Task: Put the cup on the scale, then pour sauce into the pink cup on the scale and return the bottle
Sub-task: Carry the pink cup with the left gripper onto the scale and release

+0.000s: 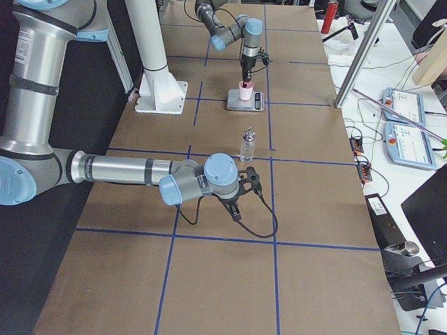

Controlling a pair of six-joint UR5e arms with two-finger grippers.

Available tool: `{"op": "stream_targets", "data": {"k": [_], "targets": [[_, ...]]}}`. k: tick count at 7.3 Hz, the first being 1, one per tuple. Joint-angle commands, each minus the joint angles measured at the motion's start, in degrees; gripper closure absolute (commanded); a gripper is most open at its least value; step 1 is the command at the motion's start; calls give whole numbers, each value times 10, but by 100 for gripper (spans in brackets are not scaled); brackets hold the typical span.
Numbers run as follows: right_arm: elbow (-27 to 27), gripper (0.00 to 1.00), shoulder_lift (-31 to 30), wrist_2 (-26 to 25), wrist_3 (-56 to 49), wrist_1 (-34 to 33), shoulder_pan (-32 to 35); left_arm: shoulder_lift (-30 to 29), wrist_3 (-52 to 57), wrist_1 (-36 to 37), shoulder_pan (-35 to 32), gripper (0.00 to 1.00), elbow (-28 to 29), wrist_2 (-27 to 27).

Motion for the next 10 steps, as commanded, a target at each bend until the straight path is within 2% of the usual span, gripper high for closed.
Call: {"op": "stream_targets", "data": {"k": [1,4,5,6,7,8,9,10], "targets": [[0,0,0,0,4,0,0,1,1,-1,2,63,-1,0],[3,0,3,0,40,1,-5,1,2,-2,4,60,-6,-2],[3,0,3,-1,40,1,-6,1,2,-2,4,55,-7,-1],[3,0,4,-1,42,1,-7,2,2,0,2,50,-27,1],[3,0,7,-2,67,9,-11,9,8,0,-18,49,-56,1],[2,0,10,-3,109,51,-23,29,9,0,-32,49,-89,2],[2,0,11,-7,195,125,-59,51,33,2,-47,49,-124,0],[2,0,10,-11,327,224,-94,81,42,4,-68,49,-161,-1]]}}
